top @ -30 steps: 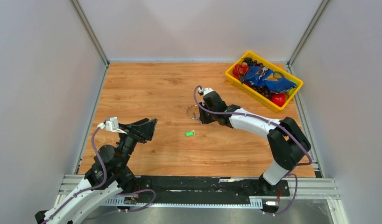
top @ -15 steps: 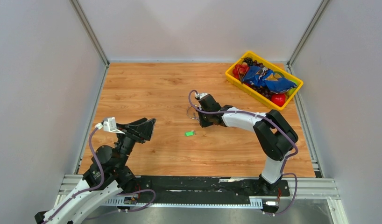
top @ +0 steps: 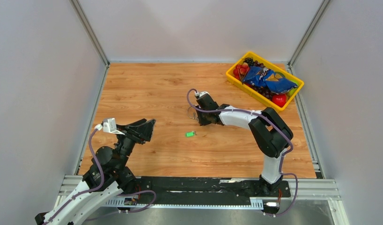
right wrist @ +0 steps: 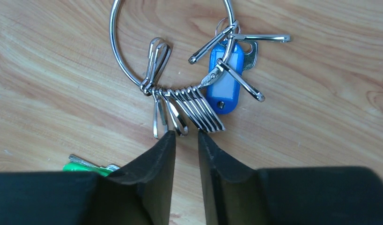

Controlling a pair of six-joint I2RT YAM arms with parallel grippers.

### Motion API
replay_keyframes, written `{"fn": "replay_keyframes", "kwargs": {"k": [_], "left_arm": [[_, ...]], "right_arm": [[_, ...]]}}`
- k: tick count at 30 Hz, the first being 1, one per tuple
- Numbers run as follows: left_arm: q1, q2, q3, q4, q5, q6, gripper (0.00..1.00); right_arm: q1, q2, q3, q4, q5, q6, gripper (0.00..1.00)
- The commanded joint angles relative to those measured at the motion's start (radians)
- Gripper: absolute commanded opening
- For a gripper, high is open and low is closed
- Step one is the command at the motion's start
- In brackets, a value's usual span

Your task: Put the keys on the keyring

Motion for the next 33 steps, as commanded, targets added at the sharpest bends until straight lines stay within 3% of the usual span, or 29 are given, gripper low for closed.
{"fn": "replay_keyframes", "kwargs": {"k": [1,4,8,19,33], "left_arm": [[0.002,-0.009,0.039,-0.001,-0.011,0.024,0.75],[0.001,-0.009,0.037,0.002,-0.011,0.025,0.76],[0.001,-0.009,0.033,0.007,-0.009,0.021,0.76],[0.001,-0.012,0.028,0.002,-0.002,0.006,0.76],[0.002,-0.021,0.028,-0.006,-0.002,0.003,0.76]], "right_arm": [[0.001,0.016,0.04,0.012,0.067,0.011,0.37],[0.001,0.019,0.042,0.017,0.07,0.007,0.43],[0.002,0.018,0.046,0.025,0.051,-0.002,0.44],[0.033,0.013,0.043,0.025,0.042,-0.009,0.31],[0.04,0.028,0.055,0.025,0.055,-0.007,0.24]]}}
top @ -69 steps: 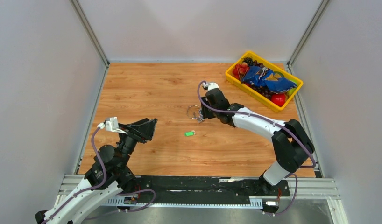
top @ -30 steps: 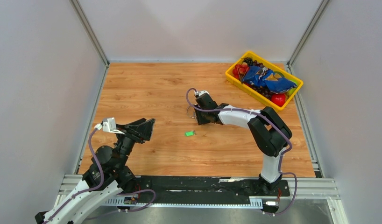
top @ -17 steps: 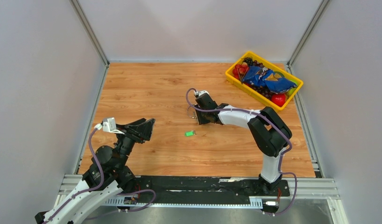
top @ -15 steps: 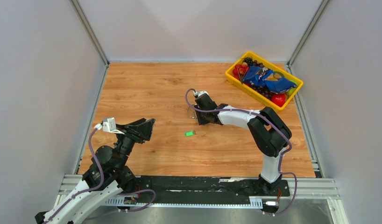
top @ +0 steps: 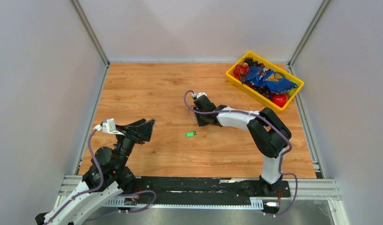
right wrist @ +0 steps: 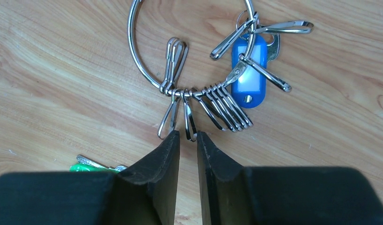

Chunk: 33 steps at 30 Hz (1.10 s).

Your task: Put the keys on the keyring

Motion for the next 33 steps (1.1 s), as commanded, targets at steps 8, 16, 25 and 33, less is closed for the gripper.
{"fn": "replay_keyframes", "kwargs": {"k": [8,16,25,33], "left_arm": [[0.001,-0.017,0.029,-0.004,0.001,0.01,0.76],[0.001,-0.022,0.031,-0.008,-0.002,0.011,0.76],[0.001,0.001,0.038,0.028,0.054,0.066,0.75],[0.002,0.108,0.062,0.113,0.159,0.136,0.76]], "right_arm": [[0.002,0.042,0.062,0.023,0.035,-0.007,0.17],[0.003,0.005,0.029,0.014,0.03,-0.012,0.0],[0.003,-0.162,0.031,-0.135,-0.15,-0.044,0.0],[0.003,-0.268,0.163,-0.365,-0.245,-0.094,0.0]]}}
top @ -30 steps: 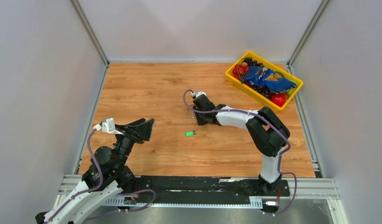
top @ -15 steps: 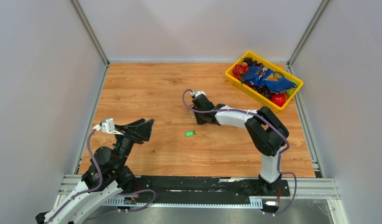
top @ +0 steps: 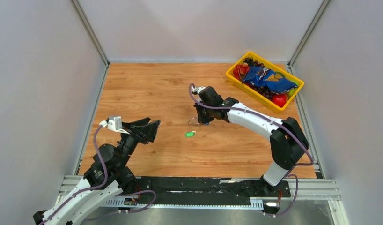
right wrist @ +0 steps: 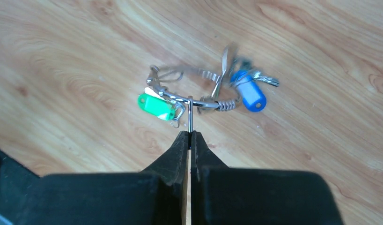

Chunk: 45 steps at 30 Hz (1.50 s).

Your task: Put the keys on the keyring

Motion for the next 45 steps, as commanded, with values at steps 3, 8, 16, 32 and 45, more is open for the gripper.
{"fn": "replay_keyframes", "kwargs": {"k": [3,8,16,32,45], "left_arm": [[0.0,0.152,0.081,0.136,0.16,0.098,0.75],[0.001,0.271,0.118,0.192,0.306,0.175,0.74],[0.001,0.361,0.083,0.346,0.368,0.282,0.81],[0.001,0.421,-0.014,0.568,0.505,0.428,0.89],[0.001,0.423,-0.058,0.666,0.549,0.486,0.89]], "right_arm": [[0.004,-0.097,0.171,-0.22,-0.089,-0.056,0.0],[0.015,-0.136,0.284,-0.341,-0.111,-0.072,0.0],[0.041,-0.176,0.403,-0.443,-0.189,-0.069,0.0],[0.162,-0.148,0.664,-0.619,-0.221,-0.032,0.0],[0.228,-0.128,0.757,-0.691,-0.272,-0.01,0.0]]}}
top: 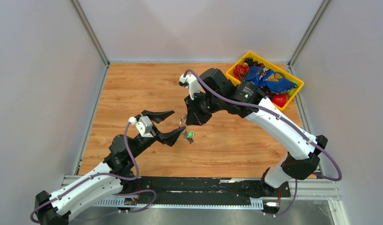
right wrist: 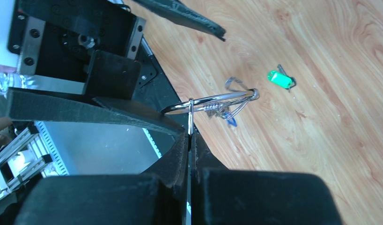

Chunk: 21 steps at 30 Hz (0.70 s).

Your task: Put the keys on the keyring

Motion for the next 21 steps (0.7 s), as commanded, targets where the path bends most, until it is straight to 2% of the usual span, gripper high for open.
{"fn": "replay_keyframes", "kwargs": {"k": [1,21], "left_arm": [[0.001,0.018,-0.006,0.088,0.04,0.039,0.88],[0.001,0.017,-0.021,0.134,0.047,0.092,0.89]], "right_arm": [[0.027,0.005,0.073,-0.024,-0.028,0.038,0.0],[0.092,0.072,0.171,-0.096,-0.012,0.07,0.0]]}}
